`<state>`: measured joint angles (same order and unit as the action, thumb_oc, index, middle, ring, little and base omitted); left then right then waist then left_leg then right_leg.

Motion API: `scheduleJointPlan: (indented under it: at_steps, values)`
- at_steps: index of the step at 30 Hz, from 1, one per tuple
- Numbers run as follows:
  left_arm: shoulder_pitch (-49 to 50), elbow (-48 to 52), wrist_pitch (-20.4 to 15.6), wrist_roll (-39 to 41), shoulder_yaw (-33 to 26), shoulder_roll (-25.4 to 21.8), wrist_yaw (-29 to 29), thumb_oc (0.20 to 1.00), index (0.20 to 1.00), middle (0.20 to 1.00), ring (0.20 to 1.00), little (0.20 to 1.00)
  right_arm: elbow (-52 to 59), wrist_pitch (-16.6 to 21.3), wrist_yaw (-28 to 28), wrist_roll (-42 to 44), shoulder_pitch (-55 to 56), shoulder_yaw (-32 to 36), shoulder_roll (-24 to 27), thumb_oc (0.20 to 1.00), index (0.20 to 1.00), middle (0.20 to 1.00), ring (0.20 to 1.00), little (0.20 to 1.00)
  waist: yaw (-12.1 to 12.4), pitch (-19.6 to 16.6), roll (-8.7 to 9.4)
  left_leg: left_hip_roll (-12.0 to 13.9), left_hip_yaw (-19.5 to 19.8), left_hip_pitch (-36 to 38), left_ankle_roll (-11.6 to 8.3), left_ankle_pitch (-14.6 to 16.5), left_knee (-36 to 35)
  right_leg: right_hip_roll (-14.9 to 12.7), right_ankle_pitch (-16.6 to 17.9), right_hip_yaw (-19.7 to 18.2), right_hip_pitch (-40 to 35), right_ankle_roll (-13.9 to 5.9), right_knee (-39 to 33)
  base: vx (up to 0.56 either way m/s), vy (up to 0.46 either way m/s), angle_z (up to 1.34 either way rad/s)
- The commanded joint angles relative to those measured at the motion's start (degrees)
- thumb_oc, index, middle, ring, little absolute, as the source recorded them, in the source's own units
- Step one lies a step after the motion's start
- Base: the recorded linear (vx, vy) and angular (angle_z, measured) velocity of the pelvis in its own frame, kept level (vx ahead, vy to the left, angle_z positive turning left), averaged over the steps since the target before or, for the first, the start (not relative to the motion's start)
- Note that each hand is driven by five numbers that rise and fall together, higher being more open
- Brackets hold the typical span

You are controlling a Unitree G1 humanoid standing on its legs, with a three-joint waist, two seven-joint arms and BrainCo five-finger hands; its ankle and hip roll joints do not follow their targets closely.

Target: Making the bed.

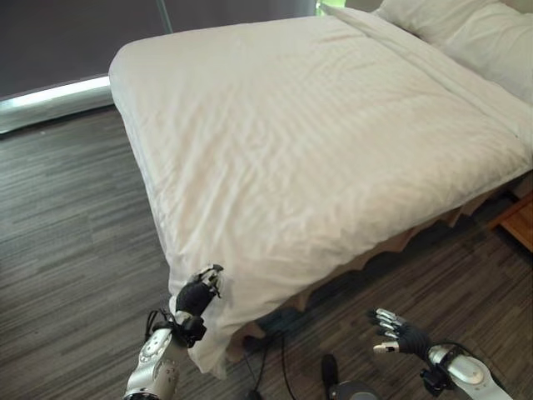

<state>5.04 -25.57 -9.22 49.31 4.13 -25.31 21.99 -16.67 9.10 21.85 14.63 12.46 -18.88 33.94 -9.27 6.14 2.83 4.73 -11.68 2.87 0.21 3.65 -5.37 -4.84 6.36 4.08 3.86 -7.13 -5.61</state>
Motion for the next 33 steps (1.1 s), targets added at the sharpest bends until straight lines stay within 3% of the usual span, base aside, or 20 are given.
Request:
scheduleJointPlan:
  at_steps: [1,12,26,33]
  values:
    - [0.16,1.08,-0.63,1.97,-1.86,-4.91,3.39,0.2,0.2,0.2,0.2,0.2,1.11,3.18,0.63,2.65,-2.14,-0.94,-0.78,1.0,1.0,1.0,1.0,1.0,0.48,1.26,3.09,-1.62,1.06,-1.9,-2.04,-4.39,0.37,0.31,-3.29,0.22,-0.08,0.03,4.06,0.0,0.0,0.0]
    - [0.42,0.05,-1.99,2.26,-4.52,-5.3,2.59,0.2,0.2,0.2,0.2,0.2,0.87,3.38,0.65,3.0,-2.98,-0.74,-0.09,1.0,1.0,1.0,1.0,1.0,1.91,3.5,4.4,-1.52,1.93,-3.43,-2.04,-5.07,0.37,0.39,-2.98,0.85,1.22,0.06,4.43,-0.02,-0.003,0.05]
    - [-6.63,-0.06,-4.92,3.92,-6.1,-8.32,-0.21,0.2,0.2,0.2,0.2,0.2,0.69,3.67,0.56,4.11,-4.01,-0.75,1.39,1.0,1.0,1.0,1.0,1.0,1.38,6.53,5.42,-1.17,1.73,-6.65,-2.37,-6.18,0.37,0.91,-2.0,0.39,4.78,0.05,4.84,-0.02,0.003,-0.01]
    - [-15.26,-12.32,-6.91,5.29,-8.11,-8.84,-4.33,0.2,0.2,0.2,0.2,0.2,0.38,4.04,-0.95,5.99,-6.79,-1.75,1.76,1.0,1.0,1.0,1.0,1.0,0.46,10.0,6.85,-0.67,1.49,-10.8,-2.72,-7.54,0.37,1.71,-1.14,0.19,9.19,0.14,5.59,-0.06,-0.002,-0.06]
